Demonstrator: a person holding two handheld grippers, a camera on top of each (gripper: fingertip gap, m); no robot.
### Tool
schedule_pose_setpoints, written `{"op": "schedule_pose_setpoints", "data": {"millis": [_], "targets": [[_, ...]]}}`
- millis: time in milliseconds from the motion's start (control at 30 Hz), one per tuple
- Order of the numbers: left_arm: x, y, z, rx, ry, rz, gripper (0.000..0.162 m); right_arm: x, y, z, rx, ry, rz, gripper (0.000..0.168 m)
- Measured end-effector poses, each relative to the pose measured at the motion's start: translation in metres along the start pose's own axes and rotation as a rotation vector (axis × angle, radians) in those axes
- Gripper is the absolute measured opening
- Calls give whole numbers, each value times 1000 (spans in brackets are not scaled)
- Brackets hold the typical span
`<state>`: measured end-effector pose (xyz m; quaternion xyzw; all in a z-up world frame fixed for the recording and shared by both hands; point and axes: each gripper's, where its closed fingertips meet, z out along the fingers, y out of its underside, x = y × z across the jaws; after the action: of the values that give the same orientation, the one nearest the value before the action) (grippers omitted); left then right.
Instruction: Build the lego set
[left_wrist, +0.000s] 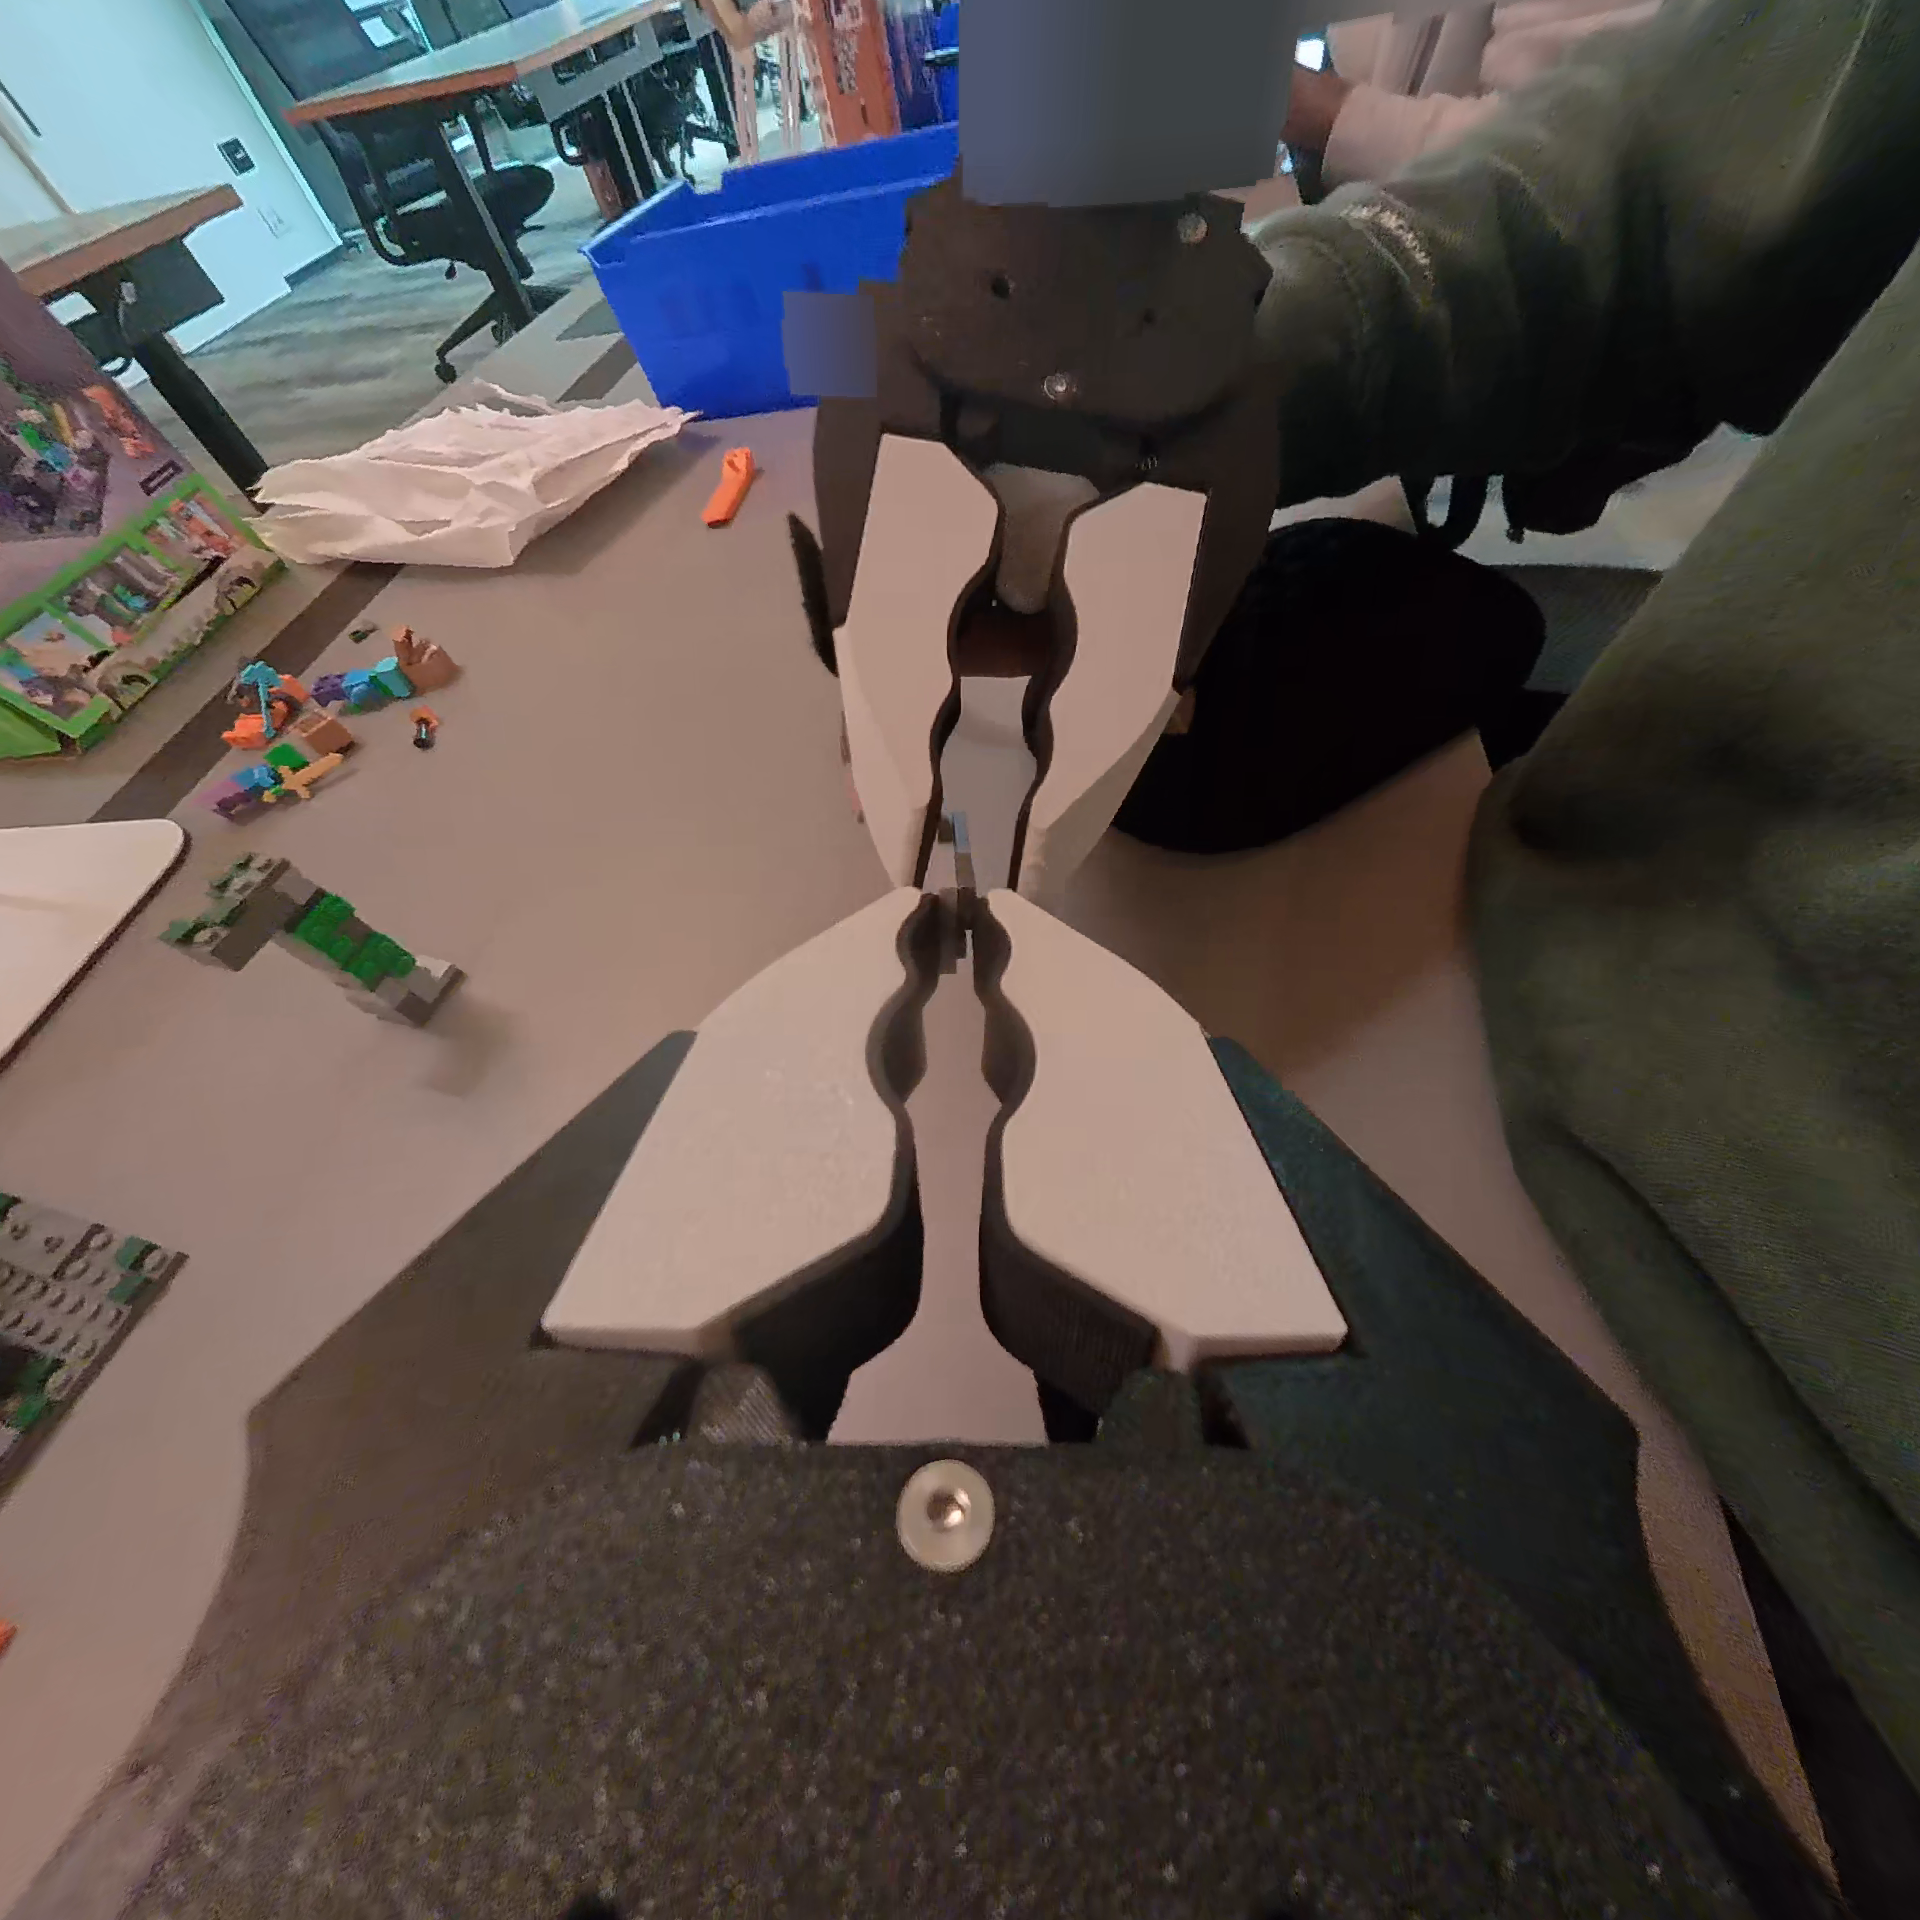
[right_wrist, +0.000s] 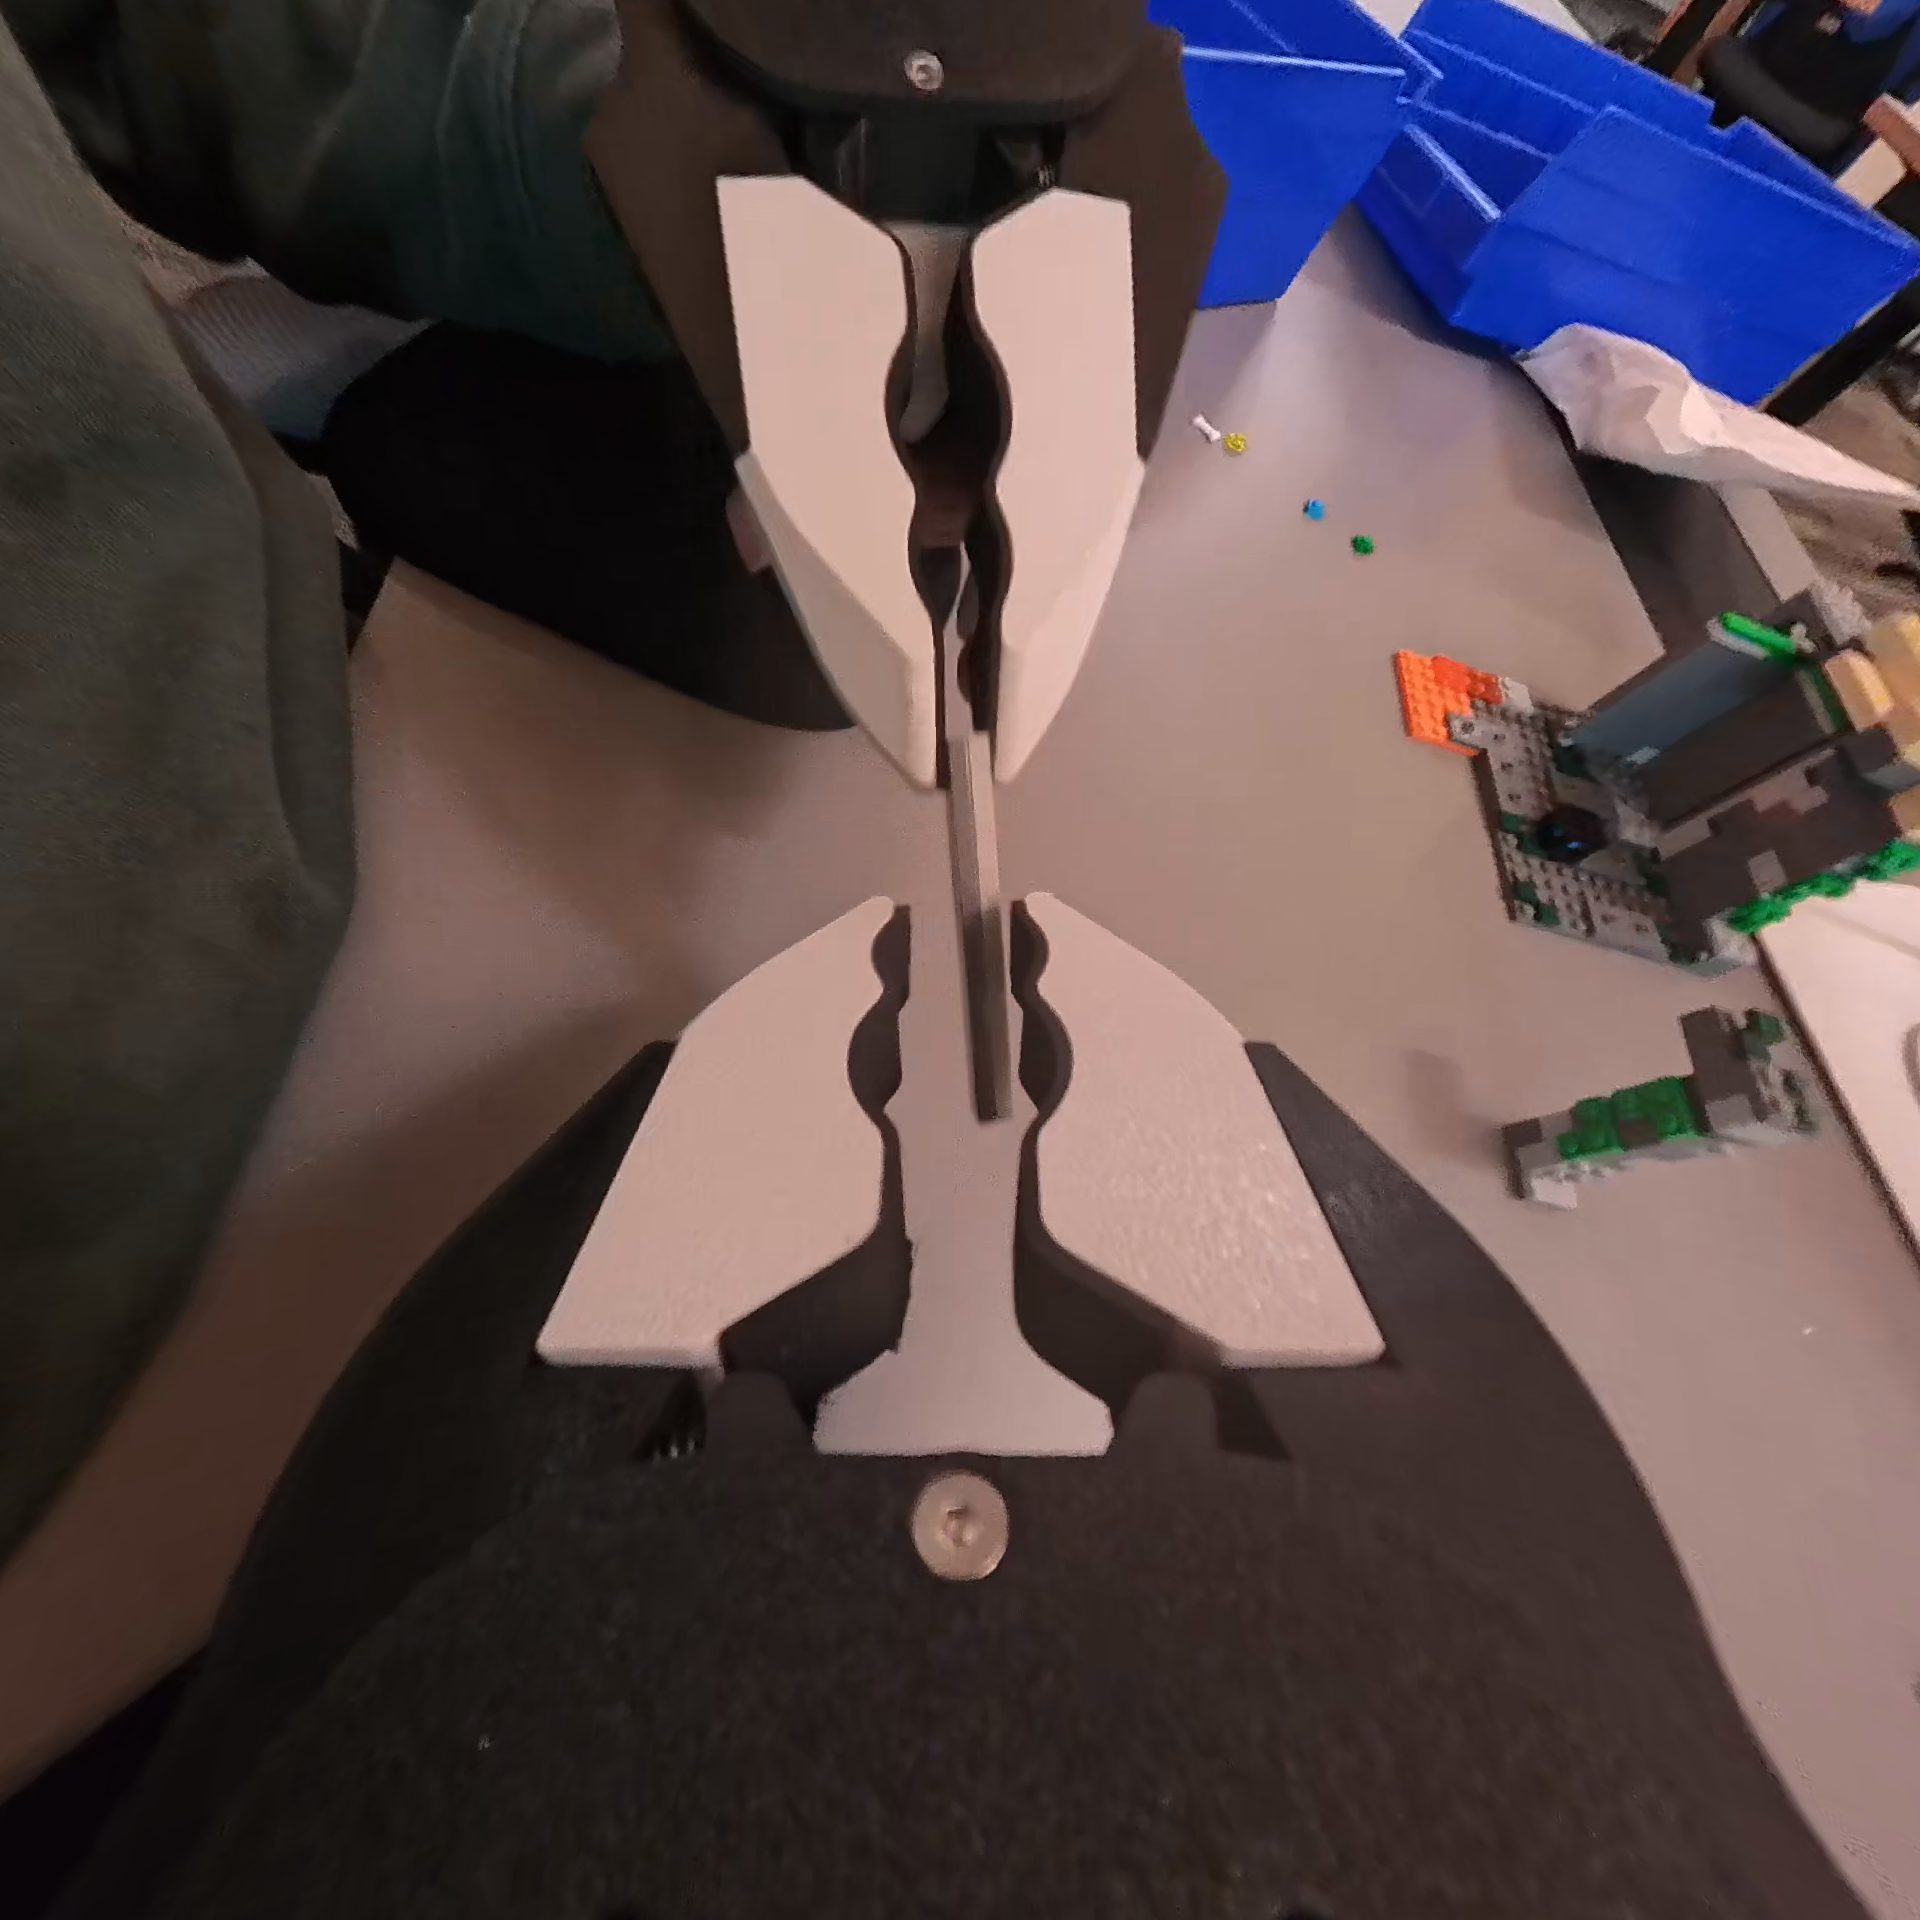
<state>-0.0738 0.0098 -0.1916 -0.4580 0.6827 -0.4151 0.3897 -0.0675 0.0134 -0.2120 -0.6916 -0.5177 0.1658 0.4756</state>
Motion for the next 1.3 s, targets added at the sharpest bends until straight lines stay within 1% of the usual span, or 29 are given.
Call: {"op": "schedule_pose_setpoints", "data": {"millis": [100,167,200,367,500,567,600,667,733,800,833,900,933,967,1067,1133,1233,1300], "targets": [[0,-1,-3,22,10,-13,6,3,5,-5,-2,5,37,16],[0,-3,-4,30,16,-11,6,4,8,-5,-4,7,39,9],[0,-2,-3,27,12,-3,6,4,8,-5,-1,6,38,7],[1,-4,-5,42,22,-15,6,1,6,-5,10,-20,47,6],[-1,-1,-4,27,24,-48,7,1,9,-3,-15,-44,66,5],[0,1,-1,20,39,-65,11,-4,12,-3,-39,-91,85,5],[2,3,0,6,51,-73,7,-4,12,-3,-44,-103,94,6],[3,7,3,-33,70,-88,6,-5,15,-3,-69,-135,112,6],[-2,9,7,-56,67,-171,6,-2,20,-3,-102,-154,136,6],[-12,10,9,-52,70,-291,6,11,22,-4,-101,-89,110,8],[-17,10,9,-41,77,-371,6,18,21,-5,-98,-51,98,13],[-29,8,8,5,88,-526,6,28,19,-8,-98,33,47,31],[-35,7,7,32,96,-601,6,32,17,-9,-100,83,0,36],[-40,6,6,61,114,-672,6,35,15,-10,-99,134,-54,37],[-48,2,4,140,184,-860,6,42,12,-10,-110,276,-212,36],[-48,0,4,170,224,-926,6,45,13,-9,-118,330,-282,32],[-46,0,6,181,256,-971,6,46,10,-11,-93,351,-315,16],[-46,2,6,175,249,-965,6,45,11,-11,-95,313,-287,16]]}}
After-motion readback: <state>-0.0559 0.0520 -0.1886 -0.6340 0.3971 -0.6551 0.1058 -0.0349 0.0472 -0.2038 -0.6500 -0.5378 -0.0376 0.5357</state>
